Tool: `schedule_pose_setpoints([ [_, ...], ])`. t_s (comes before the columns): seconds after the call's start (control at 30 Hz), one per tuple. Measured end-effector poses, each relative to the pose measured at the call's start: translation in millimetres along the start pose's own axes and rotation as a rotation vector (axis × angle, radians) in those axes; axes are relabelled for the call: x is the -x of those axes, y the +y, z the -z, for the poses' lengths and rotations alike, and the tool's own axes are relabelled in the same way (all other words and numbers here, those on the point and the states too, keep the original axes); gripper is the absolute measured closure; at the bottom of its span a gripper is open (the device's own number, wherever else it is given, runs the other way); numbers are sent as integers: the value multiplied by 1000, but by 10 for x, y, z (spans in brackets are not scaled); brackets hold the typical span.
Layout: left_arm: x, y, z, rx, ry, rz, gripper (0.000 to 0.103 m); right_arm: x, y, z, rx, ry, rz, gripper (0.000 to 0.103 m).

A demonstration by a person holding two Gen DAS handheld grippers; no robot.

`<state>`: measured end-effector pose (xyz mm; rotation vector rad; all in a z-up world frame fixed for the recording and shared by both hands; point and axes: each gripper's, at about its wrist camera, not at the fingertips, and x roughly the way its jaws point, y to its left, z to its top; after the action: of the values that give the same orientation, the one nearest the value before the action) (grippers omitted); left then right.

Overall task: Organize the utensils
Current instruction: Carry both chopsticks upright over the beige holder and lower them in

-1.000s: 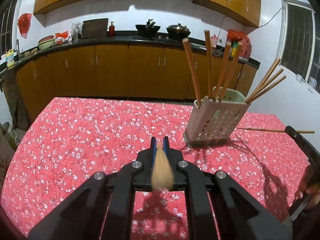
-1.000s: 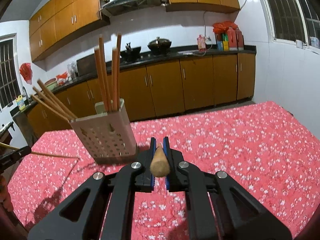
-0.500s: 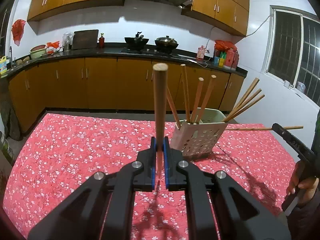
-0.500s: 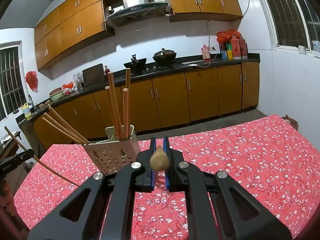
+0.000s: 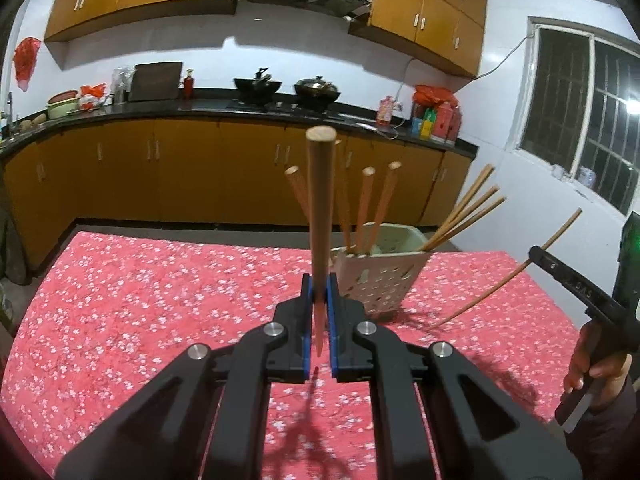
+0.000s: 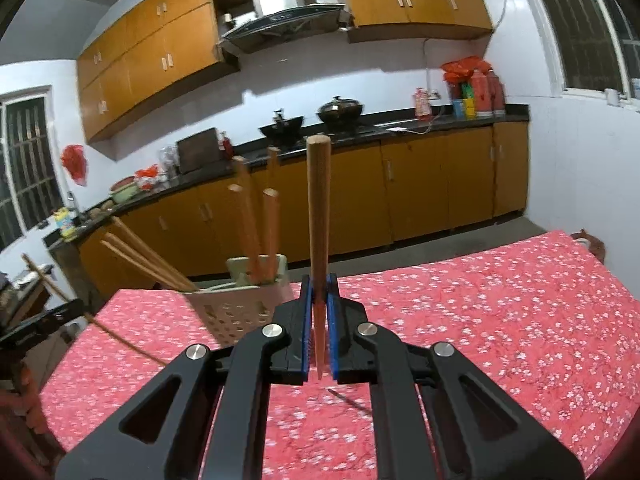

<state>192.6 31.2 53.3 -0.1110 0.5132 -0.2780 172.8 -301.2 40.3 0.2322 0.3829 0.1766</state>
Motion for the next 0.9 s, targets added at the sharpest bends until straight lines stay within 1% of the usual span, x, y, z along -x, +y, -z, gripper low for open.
schedule_pose_setpoints([
  [0.13,87,-109,-146,-13,-30,57,95,212,116,-185,9,-47,-90,95],
  [0.23,187,-225,-298,-19,-85,98,95,346,194,-341,-1,-116,-130,95],
  [0.3,255,-311,-418,-23,-140,115,95,407,259,-436,0,-178,-136,95],
  [0.4,331,-420,-568,-16,-221,131,95,416,358,-534,4,-246,-130,95],
  [0.5,330,-521,-685,-16,-288,113,95,333,458,-576,25,-290,-106,95],
  [0.57,261,-585,-732,-27,-308,87,95,207,513,-554,52,-282,-85,95],
  [0.6,201,-607,-748,-32,-304,78,95,99,548,-543,69,-266,-72,95],
  [0.7,-32,-634,-744,-31,-256,56,95,-108,600,-484,98,-219,-45,95],
  [0.8,-218,-609,-705,-21,-219,37,95,-361,607,-404,113,-150,-27,95],
  [0.9,-351,-587,-676,-18,-197,29,95,-503,625,-342,117,-104,-19,95],
])
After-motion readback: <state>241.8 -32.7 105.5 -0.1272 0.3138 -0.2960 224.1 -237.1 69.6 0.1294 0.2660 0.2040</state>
